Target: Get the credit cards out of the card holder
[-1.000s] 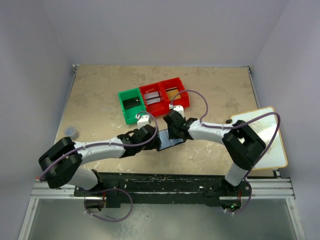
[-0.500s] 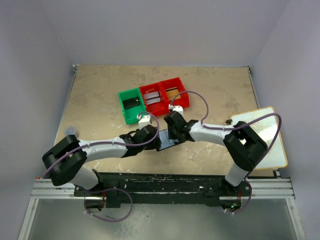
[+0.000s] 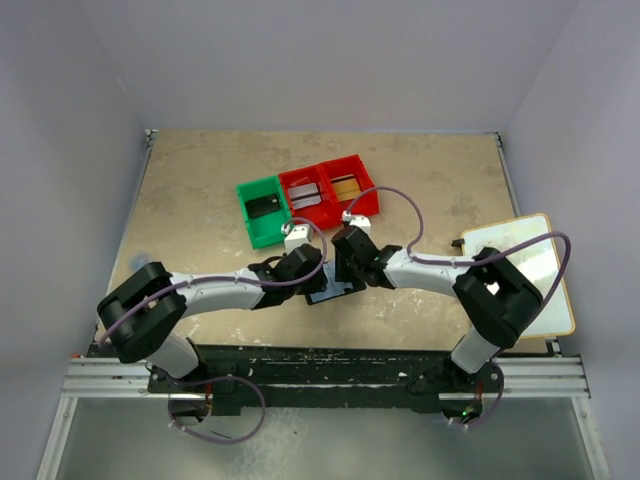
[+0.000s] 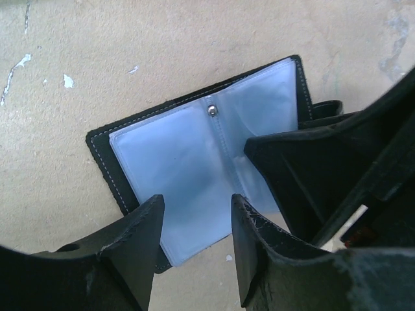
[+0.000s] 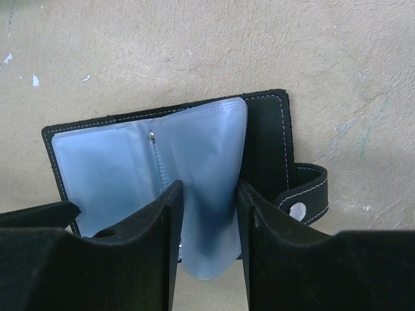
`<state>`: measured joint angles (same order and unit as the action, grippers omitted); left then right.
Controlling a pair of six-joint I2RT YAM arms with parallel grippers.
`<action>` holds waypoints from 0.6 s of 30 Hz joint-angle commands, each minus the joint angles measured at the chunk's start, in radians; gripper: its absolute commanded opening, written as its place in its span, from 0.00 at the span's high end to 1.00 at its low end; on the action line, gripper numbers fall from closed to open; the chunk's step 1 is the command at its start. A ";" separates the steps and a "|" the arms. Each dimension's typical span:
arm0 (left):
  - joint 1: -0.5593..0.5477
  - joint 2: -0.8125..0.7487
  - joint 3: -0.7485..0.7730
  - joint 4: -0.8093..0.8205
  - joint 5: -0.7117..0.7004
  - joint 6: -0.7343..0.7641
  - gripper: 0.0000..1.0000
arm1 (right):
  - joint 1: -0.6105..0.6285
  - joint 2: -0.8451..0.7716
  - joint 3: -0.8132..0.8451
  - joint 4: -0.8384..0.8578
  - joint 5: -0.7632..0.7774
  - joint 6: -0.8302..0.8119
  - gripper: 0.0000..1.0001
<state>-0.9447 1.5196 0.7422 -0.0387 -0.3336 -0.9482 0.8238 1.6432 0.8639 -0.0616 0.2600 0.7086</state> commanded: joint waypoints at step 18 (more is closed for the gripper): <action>-0.003 0.040 0.011 -0.058 -0.056 -0.053 0.52 | -0.042 -0.102 -0.042 -0.039 -0.050 0.022 0.49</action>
<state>-0.9447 1.5513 0.7406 -0.0845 -0.3710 -0.9874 0.8135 1.5875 0.8005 -0.0124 0.2096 0.7540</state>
